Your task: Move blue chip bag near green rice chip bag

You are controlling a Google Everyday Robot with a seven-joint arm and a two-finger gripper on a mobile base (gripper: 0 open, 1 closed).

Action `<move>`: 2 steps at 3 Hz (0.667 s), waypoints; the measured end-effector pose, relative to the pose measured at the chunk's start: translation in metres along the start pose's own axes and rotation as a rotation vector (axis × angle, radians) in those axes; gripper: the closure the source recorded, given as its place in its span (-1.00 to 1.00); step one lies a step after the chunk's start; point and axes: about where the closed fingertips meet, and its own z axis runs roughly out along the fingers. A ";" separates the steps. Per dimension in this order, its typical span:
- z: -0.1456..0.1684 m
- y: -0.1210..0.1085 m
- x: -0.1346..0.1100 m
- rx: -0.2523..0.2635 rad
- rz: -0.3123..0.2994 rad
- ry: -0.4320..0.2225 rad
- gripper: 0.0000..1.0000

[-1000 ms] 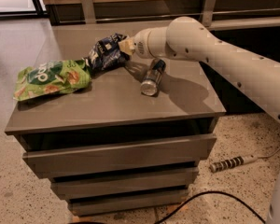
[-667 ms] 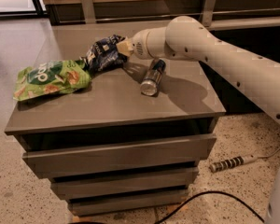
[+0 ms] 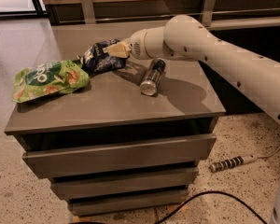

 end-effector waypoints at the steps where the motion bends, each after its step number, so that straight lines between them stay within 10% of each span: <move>1: -0.005 -0.002 0.000 0.020 0.007 0.002 -1.00; 2: -0.029 -0.025 -0.001 0.138 -0.002 0.004 -1.00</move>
Offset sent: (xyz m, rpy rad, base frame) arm 0.0088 -0.0680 0.0150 -0.0707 -0.0517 -0.2125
